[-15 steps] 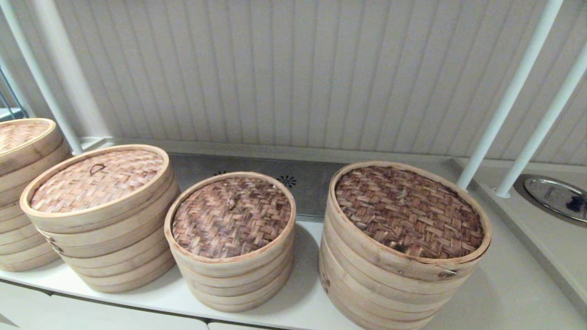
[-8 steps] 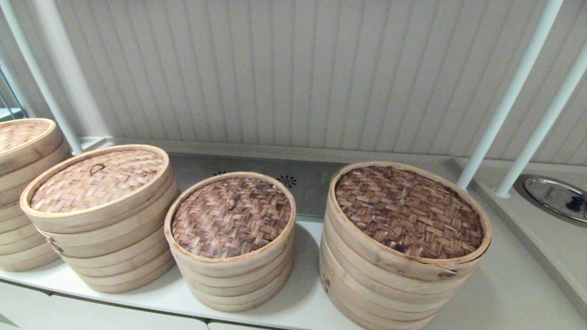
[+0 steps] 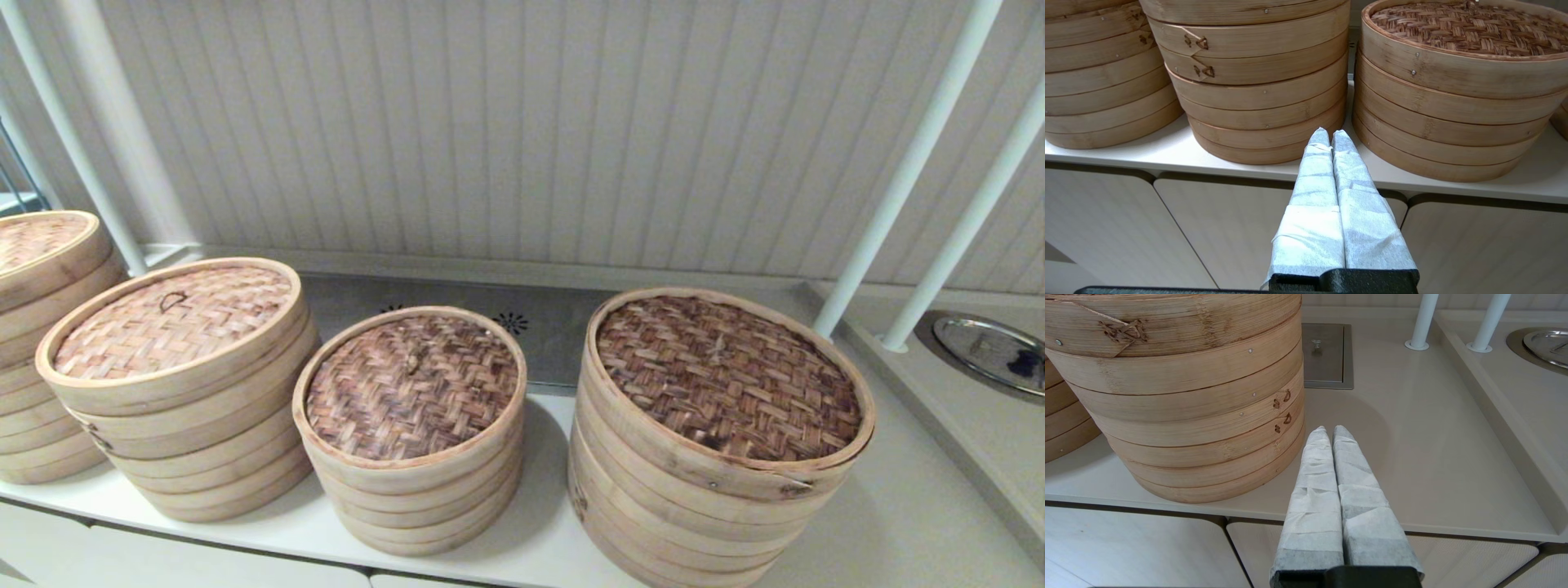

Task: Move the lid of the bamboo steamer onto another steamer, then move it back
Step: Pick up the steamer

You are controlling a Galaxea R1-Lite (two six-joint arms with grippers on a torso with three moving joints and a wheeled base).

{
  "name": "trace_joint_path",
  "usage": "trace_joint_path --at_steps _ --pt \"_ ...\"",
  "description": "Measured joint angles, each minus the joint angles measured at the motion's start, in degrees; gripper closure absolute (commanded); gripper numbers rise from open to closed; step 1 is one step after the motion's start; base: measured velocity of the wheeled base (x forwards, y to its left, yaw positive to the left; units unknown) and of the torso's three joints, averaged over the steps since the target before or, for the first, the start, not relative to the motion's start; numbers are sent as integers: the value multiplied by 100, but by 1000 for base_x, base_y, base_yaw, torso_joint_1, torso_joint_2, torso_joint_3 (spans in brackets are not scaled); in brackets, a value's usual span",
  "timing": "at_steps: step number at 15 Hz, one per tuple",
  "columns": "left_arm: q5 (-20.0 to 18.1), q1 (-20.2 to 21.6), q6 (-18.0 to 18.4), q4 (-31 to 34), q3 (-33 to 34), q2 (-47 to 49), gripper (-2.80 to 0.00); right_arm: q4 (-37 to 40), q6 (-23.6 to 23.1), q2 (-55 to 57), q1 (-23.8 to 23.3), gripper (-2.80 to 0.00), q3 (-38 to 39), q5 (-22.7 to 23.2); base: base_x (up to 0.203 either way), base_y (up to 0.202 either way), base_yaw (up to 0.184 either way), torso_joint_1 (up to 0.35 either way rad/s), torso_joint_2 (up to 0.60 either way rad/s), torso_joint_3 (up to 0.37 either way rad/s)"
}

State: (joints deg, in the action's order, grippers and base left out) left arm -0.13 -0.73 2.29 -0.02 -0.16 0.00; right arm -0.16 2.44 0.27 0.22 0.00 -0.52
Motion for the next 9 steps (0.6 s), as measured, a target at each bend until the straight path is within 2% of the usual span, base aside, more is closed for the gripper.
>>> trace_joint_path --at_steps 3,5,6,9 --pt "-38 -1 172 26 0 0 0 0 1 0 0 0 0 1 0 0 0 0 0 0" --pt "-163 0 579 47 0 0 0 0 0 0 0 0 0 0 0 0 0 0 0 0" --pt "-224 2 653 44 -2 0 0 0 -1 0 0 0 0 0 0 0 0 0 0 0" --pt "-225 2 534 46 -2 0 0 0 0 0 0 0 0 0 0 0 0 0 0 0"
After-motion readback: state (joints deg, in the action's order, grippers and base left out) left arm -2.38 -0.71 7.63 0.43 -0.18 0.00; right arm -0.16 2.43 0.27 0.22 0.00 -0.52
